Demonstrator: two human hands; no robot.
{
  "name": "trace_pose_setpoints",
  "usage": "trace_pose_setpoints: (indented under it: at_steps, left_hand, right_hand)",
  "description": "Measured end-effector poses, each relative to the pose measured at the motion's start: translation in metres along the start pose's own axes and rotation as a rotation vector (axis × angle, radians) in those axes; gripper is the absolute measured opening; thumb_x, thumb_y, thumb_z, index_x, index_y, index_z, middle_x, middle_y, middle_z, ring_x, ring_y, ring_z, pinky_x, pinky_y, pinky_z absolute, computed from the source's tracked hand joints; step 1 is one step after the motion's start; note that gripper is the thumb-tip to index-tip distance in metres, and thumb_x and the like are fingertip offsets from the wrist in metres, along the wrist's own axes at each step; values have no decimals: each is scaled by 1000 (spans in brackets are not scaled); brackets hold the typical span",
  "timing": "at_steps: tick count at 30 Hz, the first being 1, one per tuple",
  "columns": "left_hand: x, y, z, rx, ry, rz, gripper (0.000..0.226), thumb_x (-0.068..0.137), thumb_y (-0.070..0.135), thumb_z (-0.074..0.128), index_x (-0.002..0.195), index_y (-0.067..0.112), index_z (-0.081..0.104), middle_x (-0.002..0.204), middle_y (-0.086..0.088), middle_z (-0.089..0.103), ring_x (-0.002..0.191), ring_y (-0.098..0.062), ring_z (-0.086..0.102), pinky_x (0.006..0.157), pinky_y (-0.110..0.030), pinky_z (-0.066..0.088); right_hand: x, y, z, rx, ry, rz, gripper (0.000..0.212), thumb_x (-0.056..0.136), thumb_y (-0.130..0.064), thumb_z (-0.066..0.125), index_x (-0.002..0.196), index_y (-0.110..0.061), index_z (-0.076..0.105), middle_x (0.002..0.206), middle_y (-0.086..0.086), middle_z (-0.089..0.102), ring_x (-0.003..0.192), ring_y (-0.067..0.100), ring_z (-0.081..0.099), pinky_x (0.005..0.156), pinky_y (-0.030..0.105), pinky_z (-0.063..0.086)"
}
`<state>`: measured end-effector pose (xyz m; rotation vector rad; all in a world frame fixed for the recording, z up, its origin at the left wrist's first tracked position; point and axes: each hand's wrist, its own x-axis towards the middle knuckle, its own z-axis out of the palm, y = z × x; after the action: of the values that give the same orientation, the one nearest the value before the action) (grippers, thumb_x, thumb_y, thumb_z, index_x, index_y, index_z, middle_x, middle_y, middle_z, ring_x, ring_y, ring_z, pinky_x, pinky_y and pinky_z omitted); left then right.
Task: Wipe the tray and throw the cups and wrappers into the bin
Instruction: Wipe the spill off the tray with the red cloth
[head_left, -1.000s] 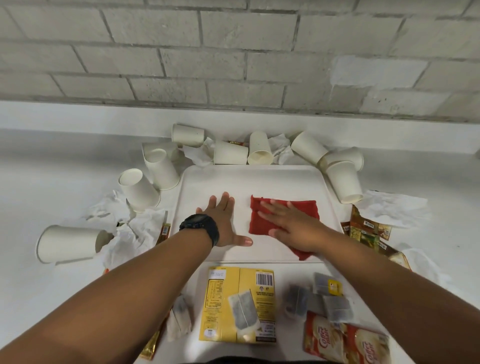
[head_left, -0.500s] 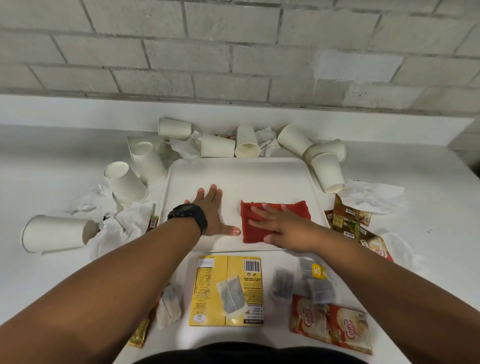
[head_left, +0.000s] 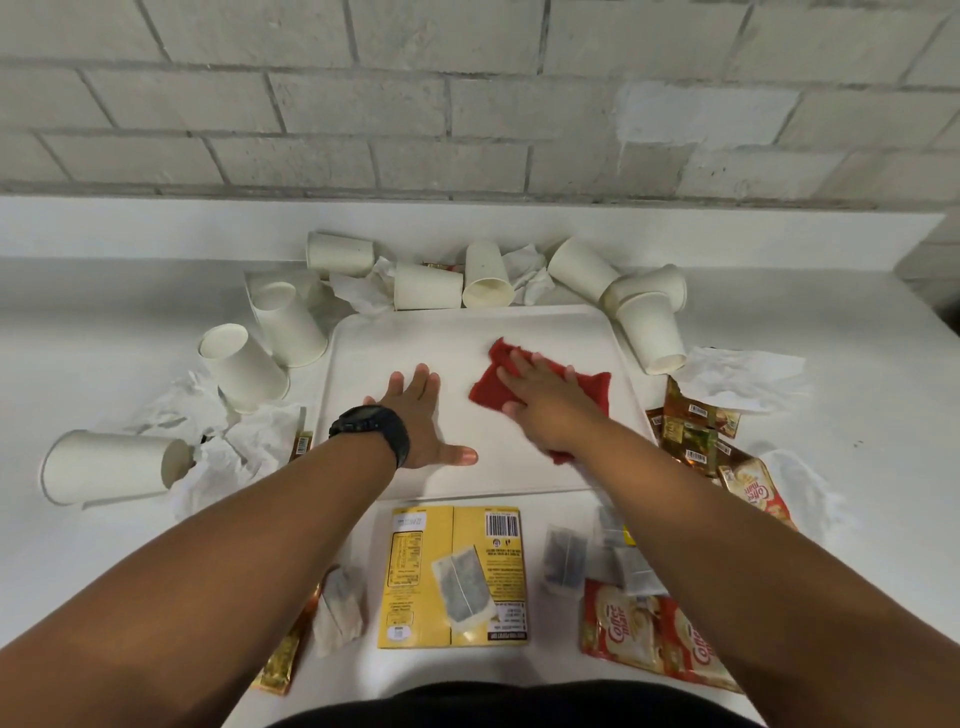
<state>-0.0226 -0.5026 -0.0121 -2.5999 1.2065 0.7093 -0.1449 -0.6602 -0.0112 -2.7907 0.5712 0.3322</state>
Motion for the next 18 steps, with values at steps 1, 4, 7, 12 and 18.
trace_pose_setpoints:
  at_steps: [1,4,7,12,18]
  left_hand:
    - [0,0,1,-2,0,-1,127,64,86,48,151,16,-13,159,0,-20,147,-29,-12,114,-57,16]
    - [2,0,1,2,9,-2,128,63,87,48,151,16,-12,159,0,-19,147,-29,-11,113,-57,18]
    - [1,0,0,16,9,3,127,64,87,48,151,16,-12,159,0,-19,147,-29,-12,113,-57,18]
    - [-1,1,-1,34,1,8,124,67,85,47,151,16,-13,159,-1,-21,146,-31,-13,114,-56,16]
    - [1,-1,1,21,9,2,127,64,87,46,151,16,-12,159,-1,-20,147,-30,-12,114,-56,18]
  right_hand:
    - [-9,-6,5,-6,-11,-32,57,101,-36,35,153,-27,14,163,-2,-5,149,23,-6,117,53,0]
    - [-39,-13,22,-24,-18,-51,59,100,-40,34,153,-31,10,162,-6,-8,149,19,-7,118,51,1]
    - [-45,1,17,-10,-49,16,59,100,-41,34,153,-32,8,162,-7,-9,149,17,-7,119,49,3]
    - [0,27,-1,-13,7,255,58,101,-37,28,154,-24,5,162,2,-9,150,23,-6,119,52,7]
    - [-26,-4,13,-33,73,51,55,102,-36,30,153,-24,15,163,-1,-1,150,22,0,118,50,8]
